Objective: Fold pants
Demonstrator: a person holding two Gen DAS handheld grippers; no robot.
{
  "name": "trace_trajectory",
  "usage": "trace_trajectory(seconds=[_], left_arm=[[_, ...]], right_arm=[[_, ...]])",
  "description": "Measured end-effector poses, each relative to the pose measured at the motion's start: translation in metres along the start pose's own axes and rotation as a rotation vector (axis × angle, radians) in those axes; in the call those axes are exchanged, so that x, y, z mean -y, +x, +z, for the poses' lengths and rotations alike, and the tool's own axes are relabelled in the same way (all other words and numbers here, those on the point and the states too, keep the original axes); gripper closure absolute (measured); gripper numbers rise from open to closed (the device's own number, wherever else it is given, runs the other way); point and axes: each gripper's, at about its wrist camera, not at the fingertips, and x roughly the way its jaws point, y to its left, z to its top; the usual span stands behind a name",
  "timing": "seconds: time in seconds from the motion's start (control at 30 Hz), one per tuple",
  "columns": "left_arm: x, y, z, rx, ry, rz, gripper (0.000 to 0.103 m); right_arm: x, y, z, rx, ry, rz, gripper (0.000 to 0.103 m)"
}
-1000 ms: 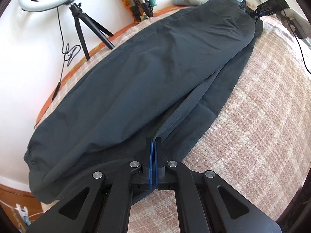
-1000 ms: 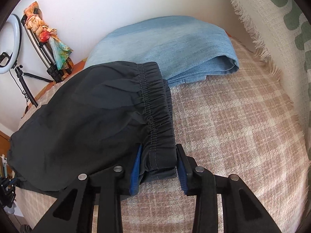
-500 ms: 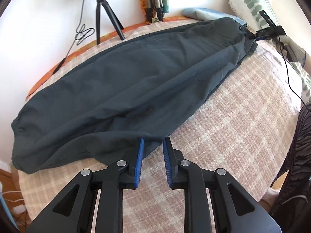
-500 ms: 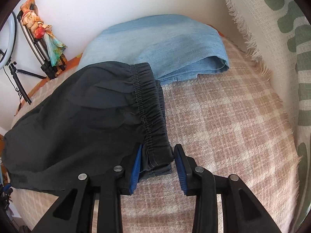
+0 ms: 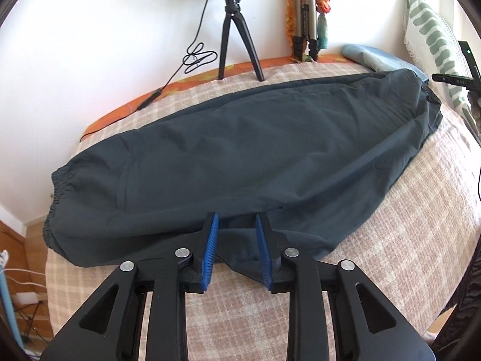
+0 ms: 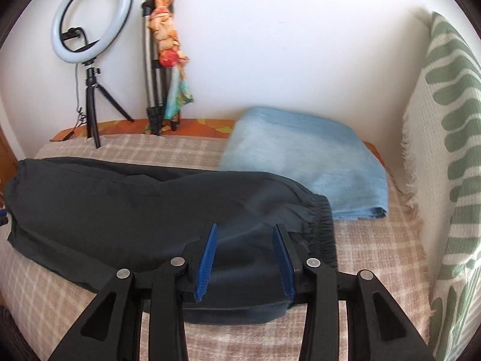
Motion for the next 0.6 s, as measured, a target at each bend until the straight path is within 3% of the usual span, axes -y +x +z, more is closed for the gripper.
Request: trace_trajectory(seconds=[0.13,0.23,0.3,0.37,0.43,0.6], left_arm=[[-0.035,0.001,0.008,0.029,-0.073,0.055,0.067],[-0.070,-0.001,0.008,0.051,-0.157,0.106,0.057],[-0.096,-0.005,0.005,0.060,-0.215,0.128,0.057],[-0.120,-0.006,0.001,0.062,-0.248,0.170,0.055],[-0.145,-0.007,-0.003,0.062,-0.297,0.195,0.044],[-0.206,0.005,-0.004,0.061,-0.395,0.258,0.044]], right_arm=[[-0.059,0.006,0.027,0.029,-0.150,0.109,0.049],[-0.101,0.023,0.043,0.010,-0.247,0.164,0.049],[-0.125,0.040,0.052,-0.014,-0.290,0.197,0.049],[-0.145,0.058,0.060,-0.038,-0.328,0.221,0.049],[-0.159,0.074,0.066,-0.064,-0.372,0.225,0.050],[-0.179,0.109,0.075,-0.115,-0.441,0.237,0.050]])
